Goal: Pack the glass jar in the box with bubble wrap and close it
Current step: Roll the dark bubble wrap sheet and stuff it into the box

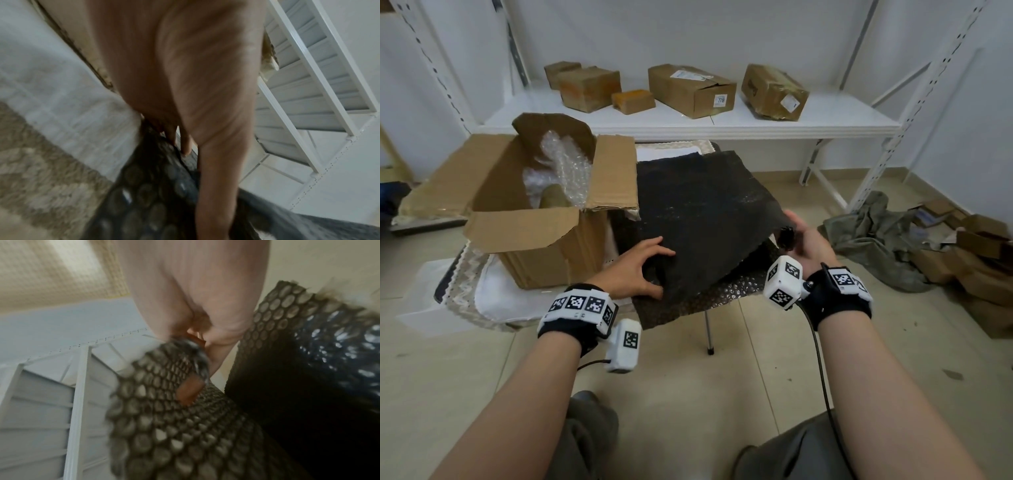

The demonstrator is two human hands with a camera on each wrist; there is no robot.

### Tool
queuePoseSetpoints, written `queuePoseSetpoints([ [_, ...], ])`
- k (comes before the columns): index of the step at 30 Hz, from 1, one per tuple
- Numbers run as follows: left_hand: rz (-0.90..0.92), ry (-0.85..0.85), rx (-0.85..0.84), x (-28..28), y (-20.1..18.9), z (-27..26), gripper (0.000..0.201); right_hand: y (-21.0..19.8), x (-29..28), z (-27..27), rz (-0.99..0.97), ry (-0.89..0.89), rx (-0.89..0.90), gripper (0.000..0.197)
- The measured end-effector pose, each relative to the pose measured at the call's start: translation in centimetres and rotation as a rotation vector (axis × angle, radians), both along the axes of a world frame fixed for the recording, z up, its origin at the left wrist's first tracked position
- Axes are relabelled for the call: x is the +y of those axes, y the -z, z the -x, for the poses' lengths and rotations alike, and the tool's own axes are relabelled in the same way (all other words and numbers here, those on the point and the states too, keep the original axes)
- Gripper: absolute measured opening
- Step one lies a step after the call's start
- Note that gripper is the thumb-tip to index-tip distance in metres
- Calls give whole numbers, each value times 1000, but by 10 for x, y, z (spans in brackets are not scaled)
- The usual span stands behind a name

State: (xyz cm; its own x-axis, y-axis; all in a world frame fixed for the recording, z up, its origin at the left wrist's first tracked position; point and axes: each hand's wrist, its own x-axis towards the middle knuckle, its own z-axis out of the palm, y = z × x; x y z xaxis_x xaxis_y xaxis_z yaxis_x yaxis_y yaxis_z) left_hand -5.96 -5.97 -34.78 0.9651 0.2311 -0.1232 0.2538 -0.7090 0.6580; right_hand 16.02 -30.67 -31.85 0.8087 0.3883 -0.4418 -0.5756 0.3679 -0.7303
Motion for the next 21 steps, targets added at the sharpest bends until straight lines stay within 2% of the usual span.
queuePoseSetpoints([
  [3,5,-102,-198,-2,-2,-2,36,10,0,-7,-15,-52,-25,46],
  [4,11,-138,-263,-2,-2,-3,25,9,-1,-5,-15,-53,-19,44],
  [6,66,-217,-342,-2,-3,-6,18,-1,0,3,16,-5,-55,31],
  [7,131,-277,-345,-4,-5,-7,18,-3,0,3,33,9,-101,26],
  [9,266,-383,-335,-5,-6,-9,20,-5,1,4,66,-13,-205,30],
  [12,297,-446,-389,-4,-6,-12,27,-4,2,8,121,-62,-303,41],
  [16,320,-516,-413,-2,-6,-16,27,-5,6,10,172,-90,-373,36],
  [18,367,-530,-412,-2,-6,-16,37,-5,10,12,177,-74,-398,32],
  [21,443,-555,-438,1,-1,-18,45,-4,14,12,136,-48,-474,46],
])
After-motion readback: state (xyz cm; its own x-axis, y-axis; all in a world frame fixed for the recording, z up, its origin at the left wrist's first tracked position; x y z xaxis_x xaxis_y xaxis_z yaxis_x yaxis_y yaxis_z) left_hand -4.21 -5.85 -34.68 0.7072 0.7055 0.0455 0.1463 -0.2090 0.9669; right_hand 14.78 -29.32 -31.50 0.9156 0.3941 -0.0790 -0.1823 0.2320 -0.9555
